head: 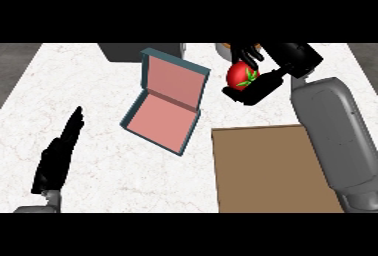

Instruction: Pick the tomato from the tray and place it in the cardboard box

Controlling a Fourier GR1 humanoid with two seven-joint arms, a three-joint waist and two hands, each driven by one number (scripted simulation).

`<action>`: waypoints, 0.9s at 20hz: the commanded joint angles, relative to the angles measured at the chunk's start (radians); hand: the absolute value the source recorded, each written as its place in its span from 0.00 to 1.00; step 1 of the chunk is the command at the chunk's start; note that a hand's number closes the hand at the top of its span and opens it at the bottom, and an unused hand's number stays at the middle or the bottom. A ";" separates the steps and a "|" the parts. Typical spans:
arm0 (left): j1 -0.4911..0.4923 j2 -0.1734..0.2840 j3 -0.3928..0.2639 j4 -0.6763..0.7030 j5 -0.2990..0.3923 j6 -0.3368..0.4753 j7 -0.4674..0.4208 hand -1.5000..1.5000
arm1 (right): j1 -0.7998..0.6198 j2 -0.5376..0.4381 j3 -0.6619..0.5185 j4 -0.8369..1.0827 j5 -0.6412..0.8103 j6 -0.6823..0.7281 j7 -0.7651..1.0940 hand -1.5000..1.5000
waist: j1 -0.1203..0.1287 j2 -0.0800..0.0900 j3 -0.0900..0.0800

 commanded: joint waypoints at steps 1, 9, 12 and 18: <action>-0.054 -0.018 -0.003 0.004 -0.015 0.006 0.065 0.50 | -0.145 0.058 0.002 0.075 0.013 0.019 0.101 1.00 | -0.001 0.001 0.000; 0.052 -0.002 0.004 -0.065 -0.012 -0.031 0.002 0.50 | -0.298 0.231 0.046 0.293 0.113 -0.102 0.175 1.00 | 0.013 0.002 0.000; -0.046 -0.027 -0.003 0.021 -0.049 0.001 0.010 0.50 | -0.306 0.234 0.197 0.373 0.054 -0.178 0.200 1.00 | 0.021 0.006 -0.001; -0.038 -0.034 0.001 0.062 -0.040 -0.026 -0.040 0.50 | -0.330 0.235 0.283 0.609 0.014 -0.295 0.124 1.00 | 0.039 0.013 -0.001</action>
